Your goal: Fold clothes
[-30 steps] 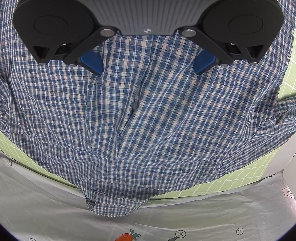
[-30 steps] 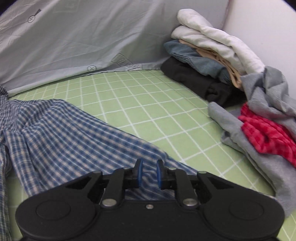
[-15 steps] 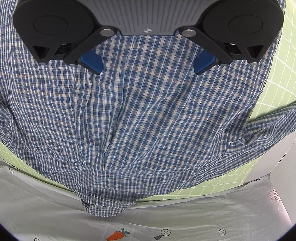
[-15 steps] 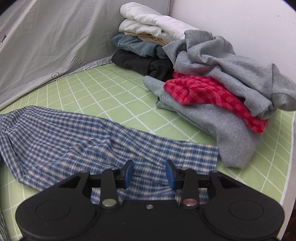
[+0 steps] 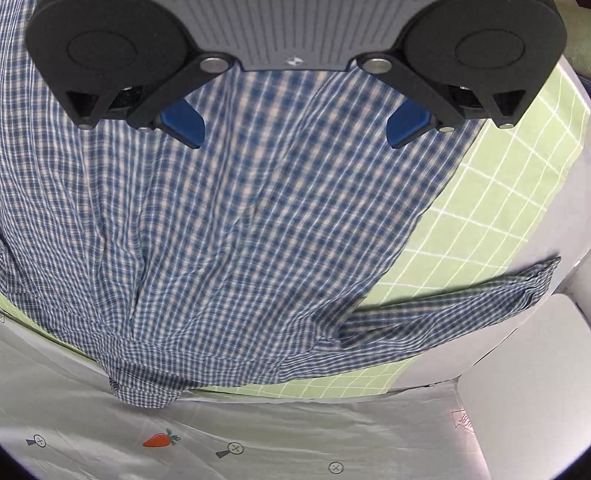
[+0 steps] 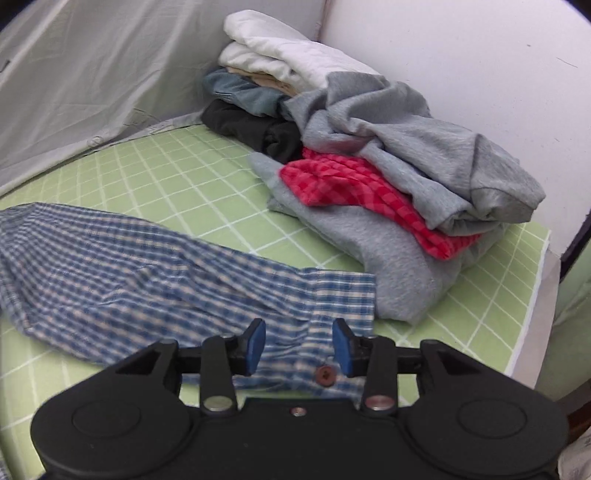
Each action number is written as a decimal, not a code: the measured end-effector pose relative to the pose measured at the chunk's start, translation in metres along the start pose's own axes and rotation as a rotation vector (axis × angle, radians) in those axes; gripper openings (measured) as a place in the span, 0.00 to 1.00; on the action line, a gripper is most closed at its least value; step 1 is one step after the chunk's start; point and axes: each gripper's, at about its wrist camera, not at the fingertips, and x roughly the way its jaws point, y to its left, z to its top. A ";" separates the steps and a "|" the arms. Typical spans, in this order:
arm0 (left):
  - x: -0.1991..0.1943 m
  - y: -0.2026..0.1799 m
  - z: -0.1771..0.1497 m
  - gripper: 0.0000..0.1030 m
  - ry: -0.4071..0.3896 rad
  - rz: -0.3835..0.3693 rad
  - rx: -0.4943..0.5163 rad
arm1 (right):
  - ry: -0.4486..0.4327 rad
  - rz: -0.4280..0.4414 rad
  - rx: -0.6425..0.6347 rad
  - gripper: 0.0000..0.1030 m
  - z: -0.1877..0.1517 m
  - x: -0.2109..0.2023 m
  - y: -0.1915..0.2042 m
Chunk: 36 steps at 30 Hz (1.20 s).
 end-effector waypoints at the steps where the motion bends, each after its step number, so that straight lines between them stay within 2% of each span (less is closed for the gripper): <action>1: -0.001 0.007 -0.006 1.00 0.012 0.002 0.000 | 0.000 0.052 -0.016 0.47 -0.005 -0.011 0.012; 2: -0.002 0.014 -0.012 1.00 0.025 0.004 -0.001 | -0.001 0.104 -0.033 0.51 -0.009 -0.023 0.024; 4: -0.006 0.024 -0.020 1.00 0.042 -0.003 0.007 | 0.007 0.210 -0.081 0.52 -0.023 -0.043 0.058; 7: -0.011 0.030 -0.029 1.00 0.057 -0.026 0.033 | 0.011 0.310 -0.187 0.52 -0.043 -0.066 0.109; 11: -0.014 0.028 -0.041 1.00 0.071 -0.041 0.105 | 0.002 0.397 -0.348 0.53 -0.068 -0.092 0.157; 13: -0.017 0.026 -0.048 1.00 0.073 -0.052 0.126 | 0.007 0.426 -0.395 0.58 -0.079 -0.099 0.169; 14: -0.019 0.025 -0.051 1.00 0.072 -0.055 0.139 | 0.011 0.436 -0.415 0.65 -0.084 -0.103 0.174; 15: -0.021 0.024 -0.055 1.00 0.073 -0.058 0.156 | 0.014 0.444 -0.424 0.72 -0.088 -0.105 0.176; 17: -0.026 0.020 -0.064 1.00 0.071 -0.059 0.192 | 0.031 0.467 -0.440 0.76 -0.098 -0.109 0.178; 22: -0.039 0.011 -0.087 1.00 0.053 -0.055 0.236 | 0.085 0.511 -0.454 0.77 -0.119 -0.113 0.173; 26: -0.049 0.013 -0.102 1.00 0.057 -0.086 0.278 | 0.095 0.525 -0.463 0.83 -0.137 -0.126 0.158; 30: -0.052 0.021 -0.109 1.00 0.077 -0.146 0.324 | 0.132 0.505 -0.441 0.85 -0.150 -0.144 0.142; 33: -0.054 0.026 -0.113 1.00 0.107 -0.181 0.352 | 0.177 0.452 -0.415 0.85 -0.162 -0.159 0.133; 36: -0.055 0.031 -0.117 1.00 0.110 -0.215 0.383 | 0.183 0.419 -0.403 0.85 -0.172 -0.173 0.127</action>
